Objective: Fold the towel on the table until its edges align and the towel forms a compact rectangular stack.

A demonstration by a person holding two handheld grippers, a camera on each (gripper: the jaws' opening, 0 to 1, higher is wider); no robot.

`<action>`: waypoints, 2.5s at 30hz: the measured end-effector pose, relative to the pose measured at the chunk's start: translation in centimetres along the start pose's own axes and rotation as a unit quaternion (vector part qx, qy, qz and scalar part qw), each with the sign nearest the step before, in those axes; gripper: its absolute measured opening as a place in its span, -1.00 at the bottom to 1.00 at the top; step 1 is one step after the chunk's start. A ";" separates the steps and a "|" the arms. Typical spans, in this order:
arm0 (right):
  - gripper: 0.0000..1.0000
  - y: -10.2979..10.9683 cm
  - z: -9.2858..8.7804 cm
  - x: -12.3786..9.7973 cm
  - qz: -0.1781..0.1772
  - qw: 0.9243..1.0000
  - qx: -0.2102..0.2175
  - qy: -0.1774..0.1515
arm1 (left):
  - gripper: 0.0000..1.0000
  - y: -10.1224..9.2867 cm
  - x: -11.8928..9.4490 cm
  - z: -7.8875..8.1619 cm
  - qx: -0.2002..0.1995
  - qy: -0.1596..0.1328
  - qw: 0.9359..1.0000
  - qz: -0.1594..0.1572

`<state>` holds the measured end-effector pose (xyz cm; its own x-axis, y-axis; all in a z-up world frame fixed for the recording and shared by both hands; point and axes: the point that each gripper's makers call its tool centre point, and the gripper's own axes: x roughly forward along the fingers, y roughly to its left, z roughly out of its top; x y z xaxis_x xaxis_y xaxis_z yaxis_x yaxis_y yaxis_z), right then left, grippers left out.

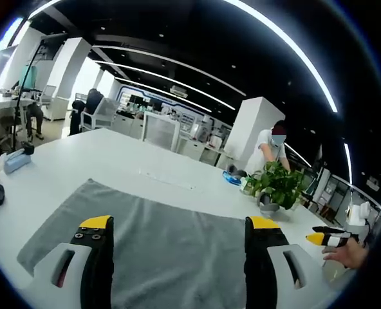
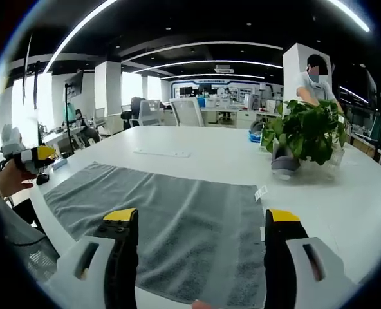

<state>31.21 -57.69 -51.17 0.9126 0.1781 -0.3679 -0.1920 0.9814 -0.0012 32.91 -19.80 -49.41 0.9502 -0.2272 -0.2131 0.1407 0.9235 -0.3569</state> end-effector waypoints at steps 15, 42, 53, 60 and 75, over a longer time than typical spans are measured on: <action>0.52 -3.5 0.1 -1.3 -0.074 0.996 0.050 0.007 | 0.72 -0.8 0.0 0.0 0.002 0.009 1.000 -0.010; 0.17 -6.9 -1.8 -0.3 -0.091 0.992 0.068 0.051 | 0.65 -7.2 3.7 3.0 0.035 0.006 0.998 -0.055; -0.10 -8.6 -7.0 -1.4 -0.076 0.984 0.096 0.130 | 0.46 -13.6 7.9 4.3 0.063 0.010 0.990 -0.126; -0.27 -8.6 -11.1 -2.3 -0.070 0.975 0.127 0.171 | 0.33 -18.3 10.0 4.0 0.073 0.021 0.981 -0.178; -0.42 -8.6 -14.5 -3.1 -0.068 0.962 0.161 0.209 | 0.28 -25.0 14.4 2.0 0.097 0.052 0.961 -0.255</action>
<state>24.82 -67.76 -63.56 0.6834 0.0675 -0.7269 0.1023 0.9770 0.1870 43.63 -45.56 -41.73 0.7133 -0.6850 -0.1482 0.6385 0.7224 -0.2655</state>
